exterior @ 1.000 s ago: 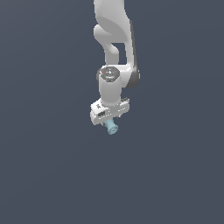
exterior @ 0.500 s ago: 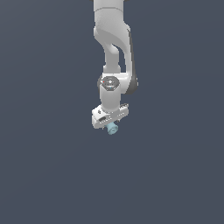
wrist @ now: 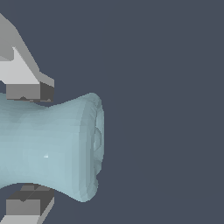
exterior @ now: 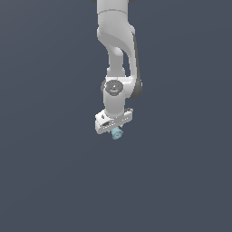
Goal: Pick up the object and move it to a goal position.
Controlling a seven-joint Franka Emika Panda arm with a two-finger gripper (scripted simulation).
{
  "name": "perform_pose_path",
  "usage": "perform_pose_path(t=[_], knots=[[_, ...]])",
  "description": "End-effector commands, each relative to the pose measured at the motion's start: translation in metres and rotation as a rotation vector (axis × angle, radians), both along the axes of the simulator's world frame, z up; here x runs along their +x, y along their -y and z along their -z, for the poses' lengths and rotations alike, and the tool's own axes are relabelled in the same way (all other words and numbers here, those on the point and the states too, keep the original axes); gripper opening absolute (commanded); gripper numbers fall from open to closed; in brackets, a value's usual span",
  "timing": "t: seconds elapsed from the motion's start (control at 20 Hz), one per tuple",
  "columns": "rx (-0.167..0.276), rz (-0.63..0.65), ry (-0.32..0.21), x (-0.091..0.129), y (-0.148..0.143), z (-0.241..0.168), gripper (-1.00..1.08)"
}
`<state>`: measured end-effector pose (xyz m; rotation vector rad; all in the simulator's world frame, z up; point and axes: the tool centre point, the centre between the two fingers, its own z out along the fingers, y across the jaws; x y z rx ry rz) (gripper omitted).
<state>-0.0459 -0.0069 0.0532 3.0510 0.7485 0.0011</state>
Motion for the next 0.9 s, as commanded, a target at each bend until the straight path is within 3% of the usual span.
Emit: perform_pose_path(t=[0.0, 0.45, 0.85], knots=[[0.0, 0.0, -0.001, 0.0, 0.0, 0.001, -1.0], [0.0, -0.001, 0.0, 0.002, 0.002, -0.01, -1.0], [0.0, -0.001, 0.0, 0.013, 0.013, -0.056, -1.0]])
